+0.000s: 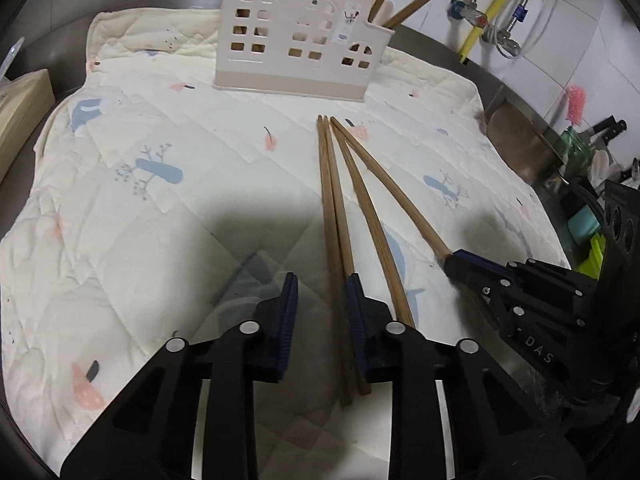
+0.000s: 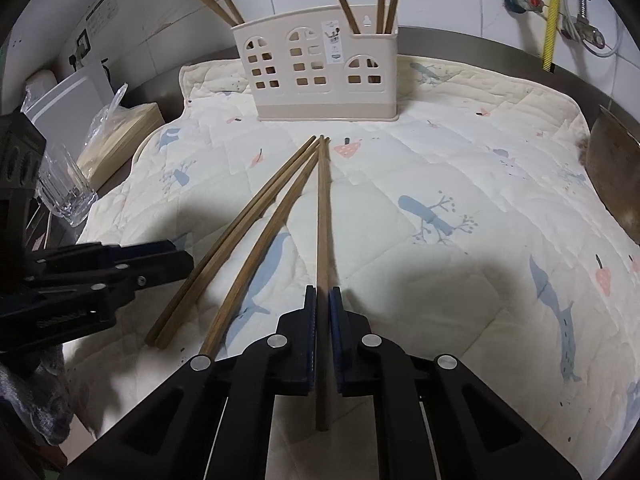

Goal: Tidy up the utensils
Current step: 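Lower the left tool and grasp a chopstick while the right tool grasps another, then carry the left tool's chopstick into the white holder while the right tool inserts its own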

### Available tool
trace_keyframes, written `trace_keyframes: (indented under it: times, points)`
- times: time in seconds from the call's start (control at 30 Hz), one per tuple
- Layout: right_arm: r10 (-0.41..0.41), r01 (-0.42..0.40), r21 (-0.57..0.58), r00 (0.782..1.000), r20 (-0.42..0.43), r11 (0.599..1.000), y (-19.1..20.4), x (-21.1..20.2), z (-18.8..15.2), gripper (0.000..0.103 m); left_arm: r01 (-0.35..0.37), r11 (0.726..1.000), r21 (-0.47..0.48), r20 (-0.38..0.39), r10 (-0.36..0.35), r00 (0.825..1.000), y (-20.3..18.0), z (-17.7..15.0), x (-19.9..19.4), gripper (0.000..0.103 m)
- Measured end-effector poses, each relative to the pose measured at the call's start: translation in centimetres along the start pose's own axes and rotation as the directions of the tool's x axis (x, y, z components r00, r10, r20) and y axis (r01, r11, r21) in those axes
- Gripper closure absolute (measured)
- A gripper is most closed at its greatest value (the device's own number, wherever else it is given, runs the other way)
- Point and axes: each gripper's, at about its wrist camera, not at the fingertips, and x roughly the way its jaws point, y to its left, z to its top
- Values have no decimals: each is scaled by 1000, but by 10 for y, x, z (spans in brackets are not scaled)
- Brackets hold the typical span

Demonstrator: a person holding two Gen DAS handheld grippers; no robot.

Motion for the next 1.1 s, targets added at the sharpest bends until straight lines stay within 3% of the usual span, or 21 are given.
trace_keyframes:
  times: [0.3,0.4,0.73,0.9,1.1]
  points:
    - [5,-5,13,1000,6,1000,-8,-3,-4,97,-14,1000,3,-23,14,1000,-5,3,9,89]
    - [8,-8,16,1000,6,1000,-8,-2,-4,97,-49,998,28,-22,49,999,-11,2,14,92]
    - [9,-9,18,1000,-1,1000,-6,0,-6,96,-40,999,21,-20,40,999,-9,7,12,97]
    - [0,-1,16,999,41,1000,-7,-14,-2,96,-14,999,31,39,13,999,-8,17,-11,97]
    - [-13,16,-21,990,144,1000,-7,-47,25,96,-13,998,64,143,4,990,-9,44,-48,98]
